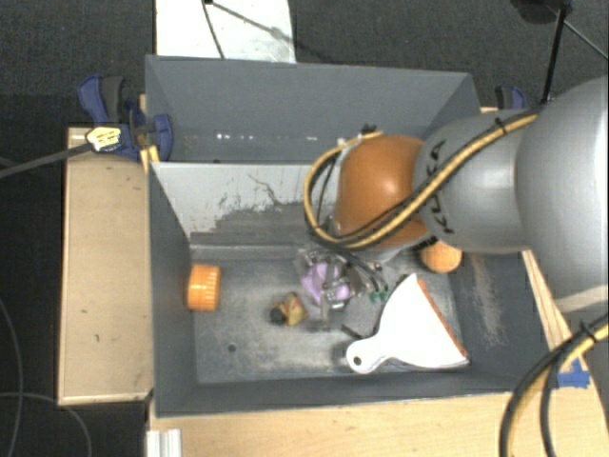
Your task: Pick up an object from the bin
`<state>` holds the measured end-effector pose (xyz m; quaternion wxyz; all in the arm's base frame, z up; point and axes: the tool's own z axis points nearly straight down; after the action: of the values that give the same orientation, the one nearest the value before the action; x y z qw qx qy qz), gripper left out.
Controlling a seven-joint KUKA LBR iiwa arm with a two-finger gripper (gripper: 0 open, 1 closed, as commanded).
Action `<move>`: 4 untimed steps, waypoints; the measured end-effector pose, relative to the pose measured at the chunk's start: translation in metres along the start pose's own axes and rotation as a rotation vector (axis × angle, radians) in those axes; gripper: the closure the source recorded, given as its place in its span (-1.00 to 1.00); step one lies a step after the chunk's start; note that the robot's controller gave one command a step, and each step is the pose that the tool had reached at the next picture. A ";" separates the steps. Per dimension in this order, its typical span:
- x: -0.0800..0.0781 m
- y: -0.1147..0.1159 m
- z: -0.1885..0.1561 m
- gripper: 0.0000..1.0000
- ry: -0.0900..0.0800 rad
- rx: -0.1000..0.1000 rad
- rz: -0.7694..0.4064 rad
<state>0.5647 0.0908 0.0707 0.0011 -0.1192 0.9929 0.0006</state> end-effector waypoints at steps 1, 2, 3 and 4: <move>0.000 0.000 0.000 -1.00 0.000 0.000 0.001; -0.003 -0.001 0.000 -1.00 -0.002 0.001 -0.060; -0.008 -0.003 0.000 -1.00 -0.003 0.001 -0.165; -0.013 -0.006 0.000 -1.00 -0.003 0.001 -0.388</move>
Offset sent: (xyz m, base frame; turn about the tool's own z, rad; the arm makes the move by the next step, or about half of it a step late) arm 0.0076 -0.0013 -0.0007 -0.1370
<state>0.5785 0.0877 0.0708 0.0026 -0.3082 0.9513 0.0003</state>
